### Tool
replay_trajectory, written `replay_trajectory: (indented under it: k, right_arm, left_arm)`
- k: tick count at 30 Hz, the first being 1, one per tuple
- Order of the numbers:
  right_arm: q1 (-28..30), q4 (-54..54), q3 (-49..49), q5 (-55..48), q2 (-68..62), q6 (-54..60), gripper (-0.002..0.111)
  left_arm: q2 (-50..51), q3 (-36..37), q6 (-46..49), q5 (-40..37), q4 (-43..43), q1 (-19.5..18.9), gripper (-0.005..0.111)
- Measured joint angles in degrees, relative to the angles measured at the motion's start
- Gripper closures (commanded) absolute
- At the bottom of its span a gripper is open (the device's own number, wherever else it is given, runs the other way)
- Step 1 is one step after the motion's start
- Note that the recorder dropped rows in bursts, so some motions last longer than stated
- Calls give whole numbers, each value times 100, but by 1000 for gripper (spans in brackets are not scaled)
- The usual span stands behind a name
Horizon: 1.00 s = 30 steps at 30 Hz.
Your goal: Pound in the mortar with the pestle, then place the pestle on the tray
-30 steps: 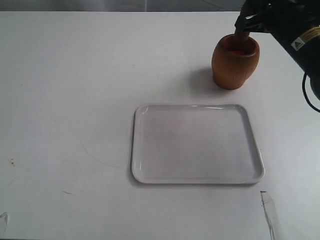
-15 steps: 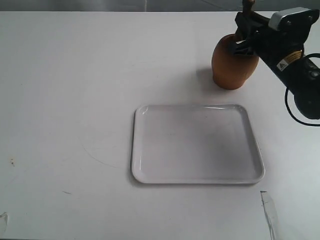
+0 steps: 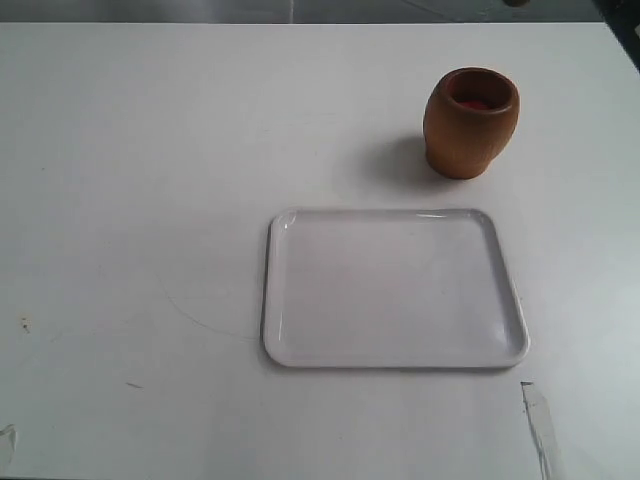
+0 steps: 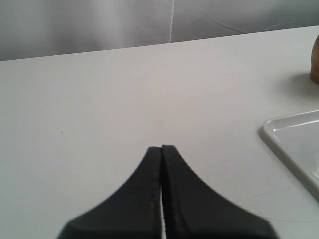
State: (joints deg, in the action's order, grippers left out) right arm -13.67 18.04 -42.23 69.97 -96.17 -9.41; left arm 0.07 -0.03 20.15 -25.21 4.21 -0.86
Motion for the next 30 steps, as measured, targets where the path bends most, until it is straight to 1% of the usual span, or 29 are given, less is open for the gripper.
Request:
replay_trajectory:
  k: [5, 10, 14, 18, 22, 24, 30]
  right_arm:
    - [0, -11, 0, -2, -311, 10, 108]
    - [0, -11, 0, -80, -1199, 23, 108]
    - [0, 203, 0, -160, -1841, 23, 108]
    - [12, 298, -16, 97, -2011, 33, 108]
    - [34, 362, -16, 7, -1897, 33, 108]
    - [34, 420, -4, -126, -1644, 33, 108]
    - [34, 458, 4, -99, -299, 33, 108]
  left_arm:
    - [0, 0, 0, 0, 0, 0, 107]
    - [0, 0, 0, 0, 0, 0, 107]
    - [0, 0, 0, 0, 0, 0, 107]
    - [0, 0, 0, 0, 0, 0, 107]
    - [0, 0, 0, 0, 0, 0, 107]
    - [0, 0, 0, 0, 0, 0, 107]
    - [0, 0, 0, 0, 0, 0, 107]
